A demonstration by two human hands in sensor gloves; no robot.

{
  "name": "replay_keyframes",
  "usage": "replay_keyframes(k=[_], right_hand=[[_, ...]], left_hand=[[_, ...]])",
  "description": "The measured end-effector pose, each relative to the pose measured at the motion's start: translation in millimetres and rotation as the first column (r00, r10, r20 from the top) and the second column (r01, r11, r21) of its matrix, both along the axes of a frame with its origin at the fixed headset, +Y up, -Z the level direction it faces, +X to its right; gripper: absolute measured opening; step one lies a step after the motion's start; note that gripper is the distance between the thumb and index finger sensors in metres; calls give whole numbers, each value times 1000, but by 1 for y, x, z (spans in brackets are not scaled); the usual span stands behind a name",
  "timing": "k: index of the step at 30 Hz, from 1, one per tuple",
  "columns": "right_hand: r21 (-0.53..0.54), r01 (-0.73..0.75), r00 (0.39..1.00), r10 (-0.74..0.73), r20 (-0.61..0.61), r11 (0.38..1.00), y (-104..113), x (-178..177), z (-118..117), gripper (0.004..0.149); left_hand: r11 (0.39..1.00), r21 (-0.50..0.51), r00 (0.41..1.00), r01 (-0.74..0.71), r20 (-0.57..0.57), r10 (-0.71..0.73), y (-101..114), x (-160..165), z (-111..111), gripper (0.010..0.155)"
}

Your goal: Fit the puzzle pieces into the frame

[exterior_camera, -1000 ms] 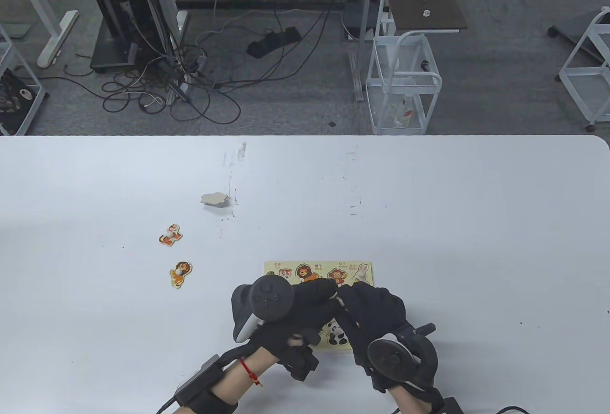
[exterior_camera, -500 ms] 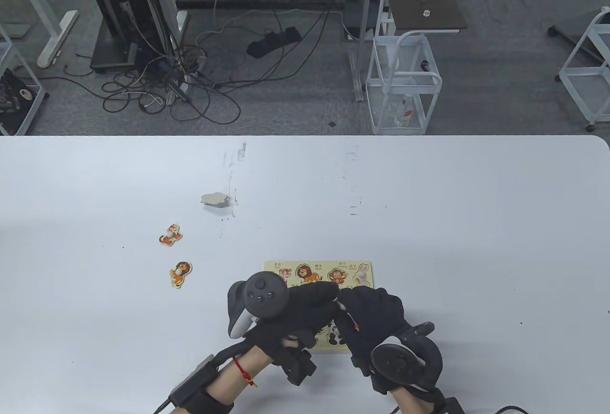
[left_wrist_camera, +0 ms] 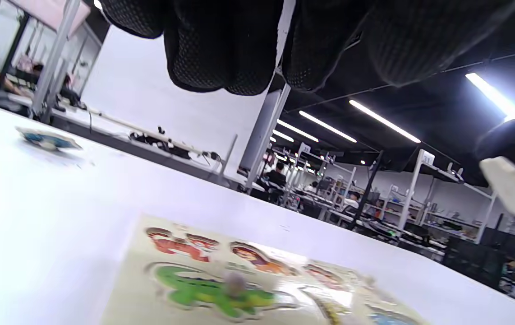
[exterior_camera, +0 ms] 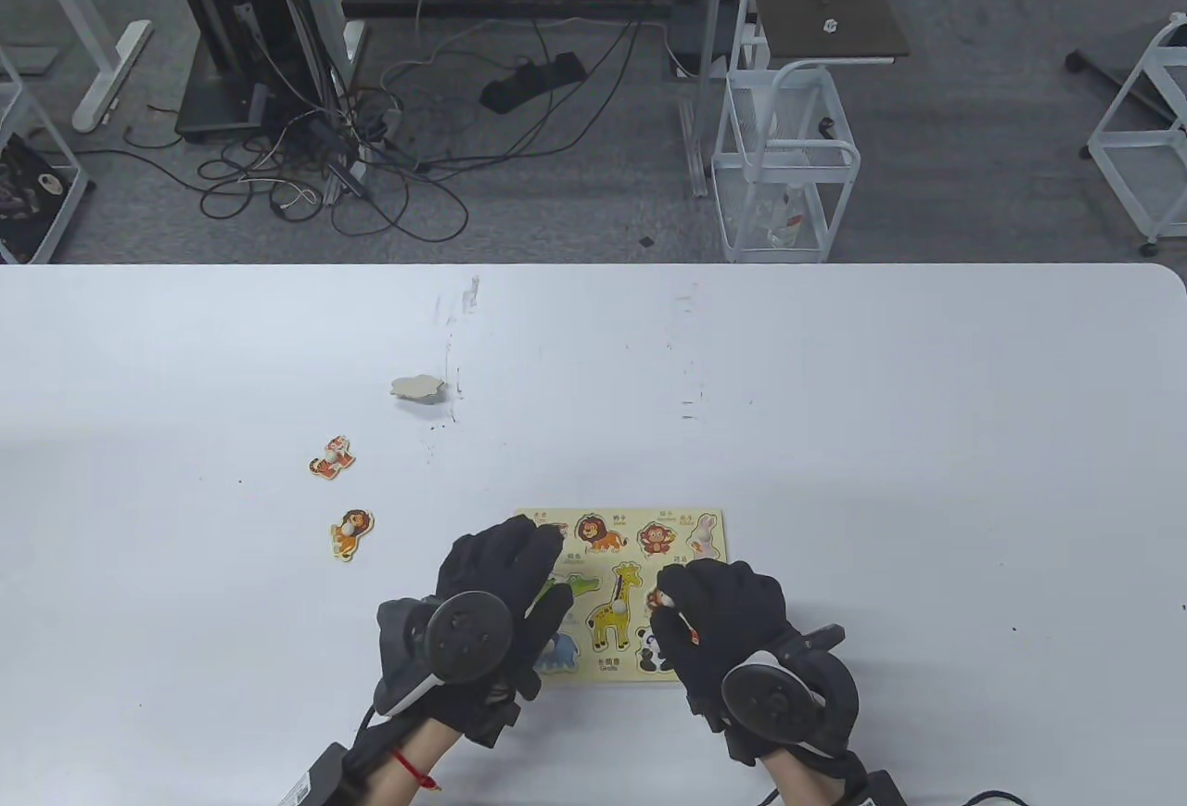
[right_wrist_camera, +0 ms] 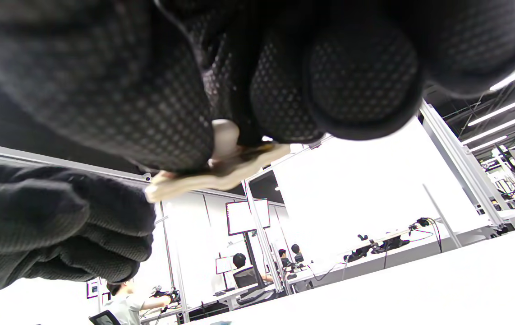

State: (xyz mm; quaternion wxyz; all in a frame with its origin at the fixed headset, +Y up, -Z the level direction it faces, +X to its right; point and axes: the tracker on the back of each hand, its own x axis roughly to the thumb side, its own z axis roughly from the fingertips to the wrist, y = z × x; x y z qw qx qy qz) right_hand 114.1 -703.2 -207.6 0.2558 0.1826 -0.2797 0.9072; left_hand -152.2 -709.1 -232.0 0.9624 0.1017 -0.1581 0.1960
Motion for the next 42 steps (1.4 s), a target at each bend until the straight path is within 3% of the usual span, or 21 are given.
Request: replay_keyframes(k=[6,14,18,24,29,36,42], right_hand=[[8,-35,999,35,17,999,2,0,1,50],[27,-69,996,67,57,997,19,-1,6,50],[-12,-143,986,143,84,990,33,1,3,50],[-57,-226,971,230,67,972,54,-3,-13,50],[-189,-283,957,289,4,940,64,-14,-43,50],[-326,-454,885,461,-61,829,41,-38,-90,49],[-401,-564,806,587,-77,722,14,-53,-116,49]], left_hand=[[996,-87,1000,22,9,-22,-15,-6,-7,68],[996,-75,999,39,8,-38,-18,-14,-8,69],[995,-87,999,42,-11,-43,-19,-20,-10,69],[989,-136,998,48,-33,-53,-26,-21,-14,70],[987,-156,999,-30,-39,24,-32,-29,-19,67],[977,-209,998,27,-54,-39,-38,-34,-22,68],[978,-178,988,109,-88,-126,-37,-34,-22,68]])
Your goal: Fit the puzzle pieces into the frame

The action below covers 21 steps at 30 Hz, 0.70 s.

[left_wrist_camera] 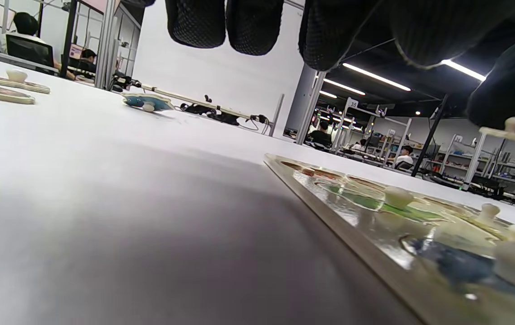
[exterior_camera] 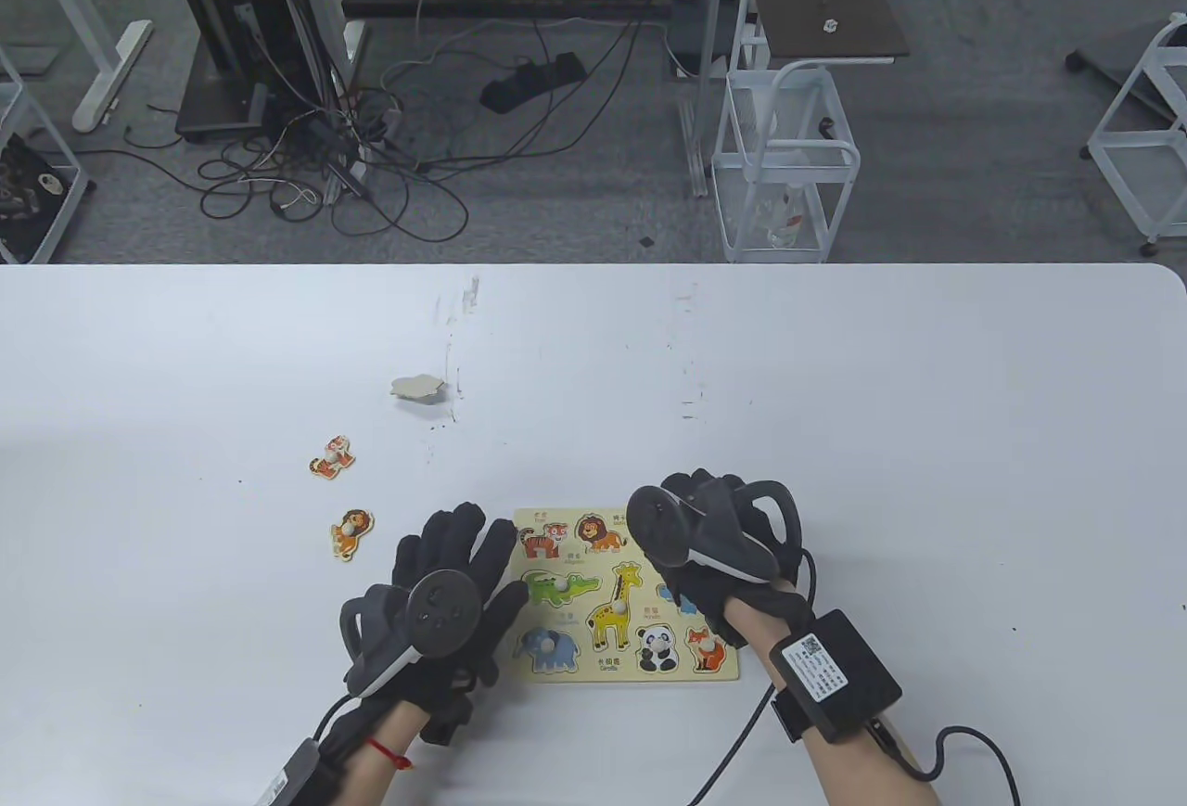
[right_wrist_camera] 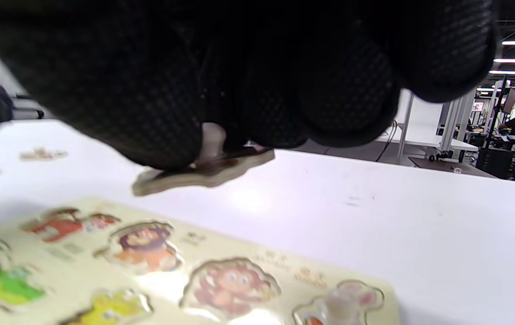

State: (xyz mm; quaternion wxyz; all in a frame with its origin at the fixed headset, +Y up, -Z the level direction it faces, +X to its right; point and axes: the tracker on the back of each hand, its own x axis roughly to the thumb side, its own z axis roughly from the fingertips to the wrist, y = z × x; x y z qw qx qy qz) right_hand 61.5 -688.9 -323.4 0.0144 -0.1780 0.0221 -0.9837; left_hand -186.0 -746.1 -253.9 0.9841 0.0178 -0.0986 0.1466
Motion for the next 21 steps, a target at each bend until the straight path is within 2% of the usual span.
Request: replay_keyframes(k=[3,8,21], right_hand=[[-16,-53,999,53,9,998,-11,-5,-8,49],[-9,-116,993,116,-1,993,-27,-9,-12,47],[-8,-154,988,154,-6,988,-45,-14,-19,46]], left_hand=[[1000,-18,1000,-4,14,5,0,4,1,67],[996,30,997,81,12,-81,4,9,4,66],[995,94,999,43,-5,-43,10,9,8,64]])
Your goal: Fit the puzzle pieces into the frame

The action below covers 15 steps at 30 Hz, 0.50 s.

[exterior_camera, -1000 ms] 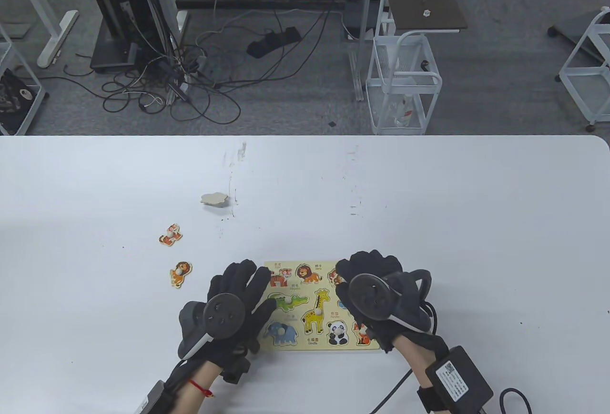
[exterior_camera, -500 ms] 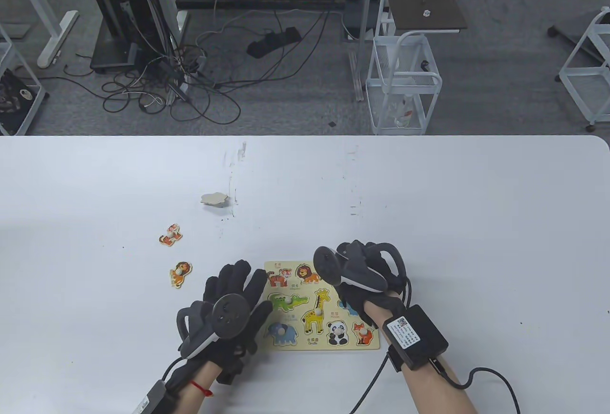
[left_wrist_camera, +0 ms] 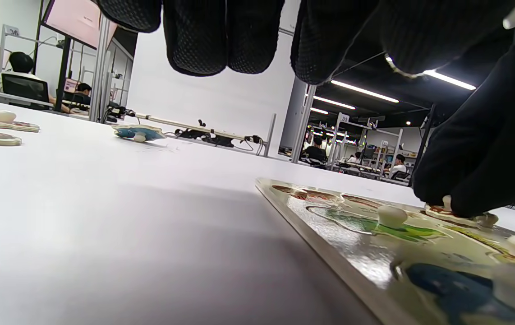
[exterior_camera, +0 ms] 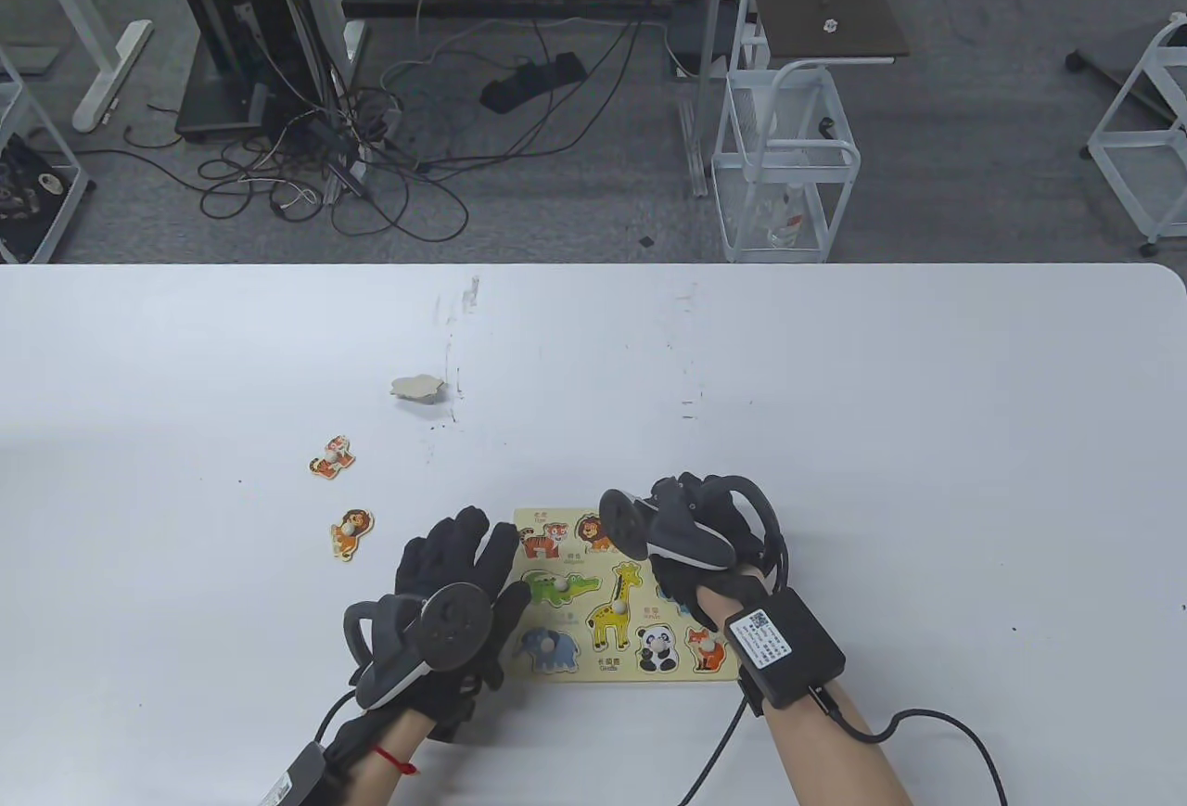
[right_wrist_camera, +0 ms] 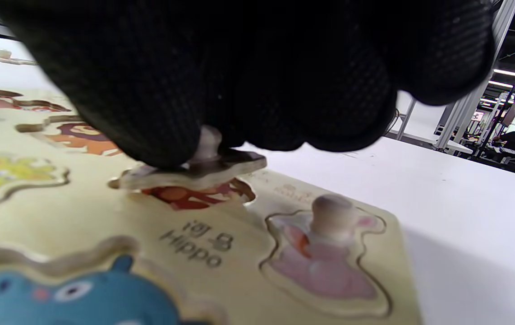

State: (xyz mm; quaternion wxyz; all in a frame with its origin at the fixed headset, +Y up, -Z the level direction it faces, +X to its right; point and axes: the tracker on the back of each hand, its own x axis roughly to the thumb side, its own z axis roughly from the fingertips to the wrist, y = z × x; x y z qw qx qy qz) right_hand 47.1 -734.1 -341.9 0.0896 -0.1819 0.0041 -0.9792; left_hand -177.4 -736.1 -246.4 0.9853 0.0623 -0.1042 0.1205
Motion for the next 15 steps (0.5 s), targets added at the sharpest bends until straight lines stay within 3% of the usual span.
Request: replay_keyframes(k=[15], right_hand=[[-11,-3,1000,3,6,1000,1,-1,0,45]], left_hand=[[1000,-11,1000,11,8,-10,0,2,1,64]])
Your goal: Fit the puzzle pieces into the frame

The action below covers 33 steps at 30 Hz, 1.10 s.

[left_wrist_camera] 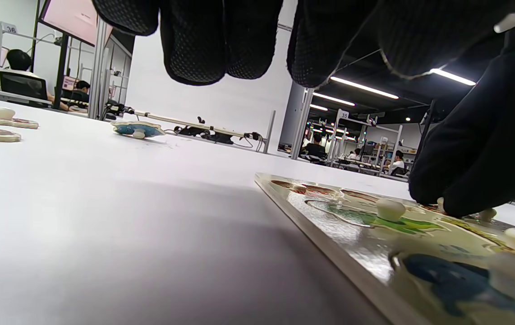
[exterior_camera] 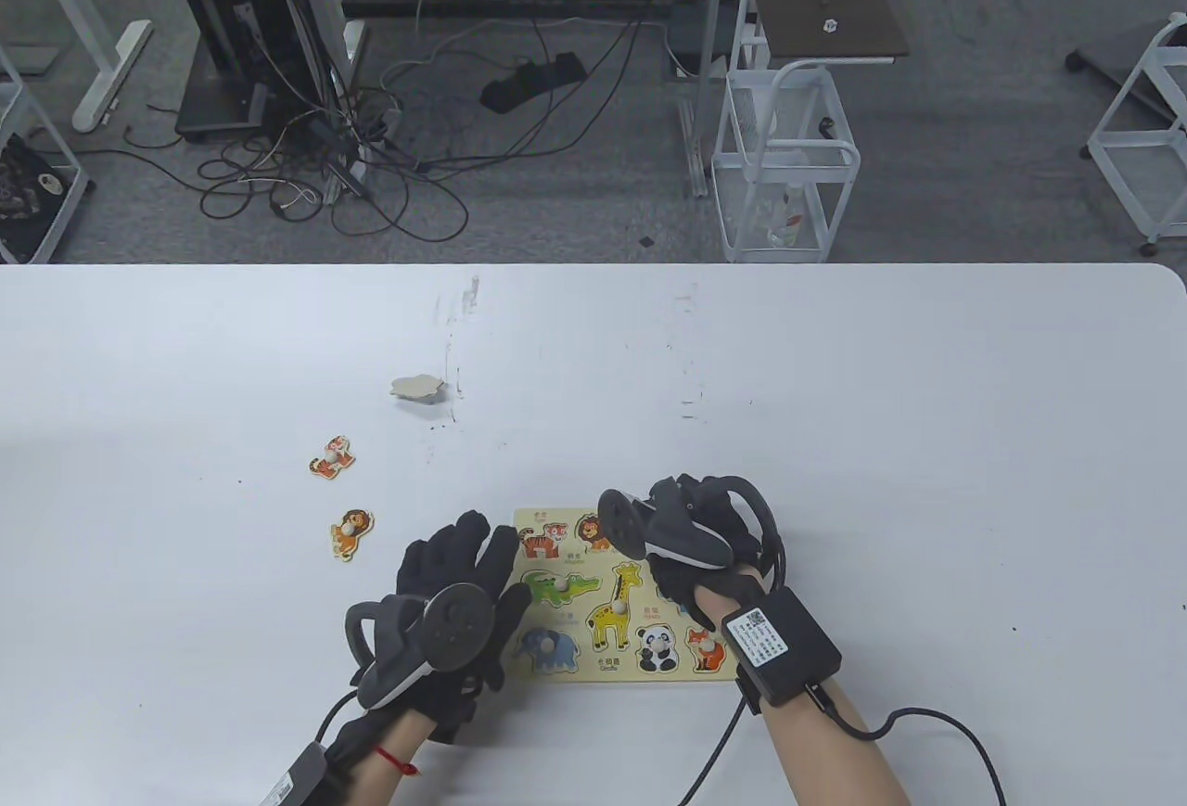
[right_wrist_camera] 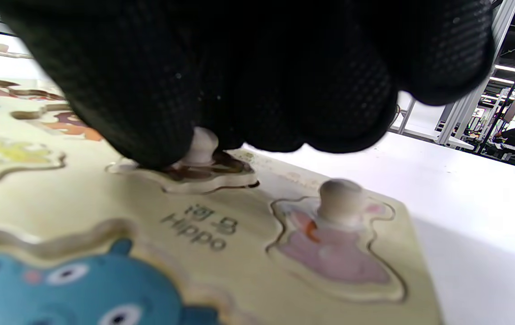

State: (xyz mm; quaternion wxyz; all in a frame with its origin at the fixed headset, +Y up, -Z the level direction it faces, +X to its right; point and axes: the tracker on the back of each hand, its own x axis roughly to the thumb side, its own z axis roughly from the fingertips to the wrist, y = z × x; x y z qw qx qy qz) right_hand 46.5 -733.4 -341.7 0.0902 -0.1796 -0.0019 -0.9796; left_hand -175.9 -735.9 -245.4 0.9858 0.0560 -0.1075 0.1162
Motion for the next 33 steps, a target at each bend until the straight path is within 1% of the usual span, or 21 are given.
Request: replay_keyframes(k=[4,6,7,9,13,15,17,18,19,21,25,27,29,33], right_hand=[[-15,-11,1000,11,8,1000,-1,0,-1,45],[-26,-29,1000,29,6,999,0,1,0,48],[-40,-36,999,36,14,999,1,2,2,52],[13,-20,1000,19,8,1000,8,6,10,60],[172,34,999,-31,-19,985,32,16,32,65],[218,73,997,-69,-27,973,44,22,44,67],[244,121,993,-116,-35,962,54,27,58,69],[252,169,985,-167,-33,953,59,31,70,71],[236,194,981,-194,-20,952,60,34,77,72],[223,271,960,-279,5,936,61,39,92,76],[273,397,914,-403,-34,877,58,45,115,77],[291,433,898,-436,-60,853,53,46,123,76],[306,439,896,-438,-76,845,46,46,127,76],[259,476,878,-472,-82,841,32,52,128,76]], left_hand=[[1000,-1,1000,7,2,-7,0,0,0,64],[1000,0,1000,8,6,-8,0,0,0,64],[1000,-5,1000,6,13,-6,-1,1,1,64],[1000,-12,1000,6,19,-5,-1,2,1,64],[1000,-11,999,25,34,-24,-2,7,4,64],[999,-9,999,33,43,-33,-2,9,5,64],[999,-6,998,44,55,-43,-2,13,7,64],[999,-3,997,52,64,-51,-3,15,9,64],[998,-3,995,68,73,-68,-4,18,10,64],[996,1,993,94,74,-94,-3,20,11,64],[996,-6,993,89,74,-88,-3,22,12,64],[996,-4,993,93,74,-92,-3,22,13,64],[995,2,992,103,73,-103,-3,22,14,64],[994,-4,992,108,61,-108,-4,17,11,64]])
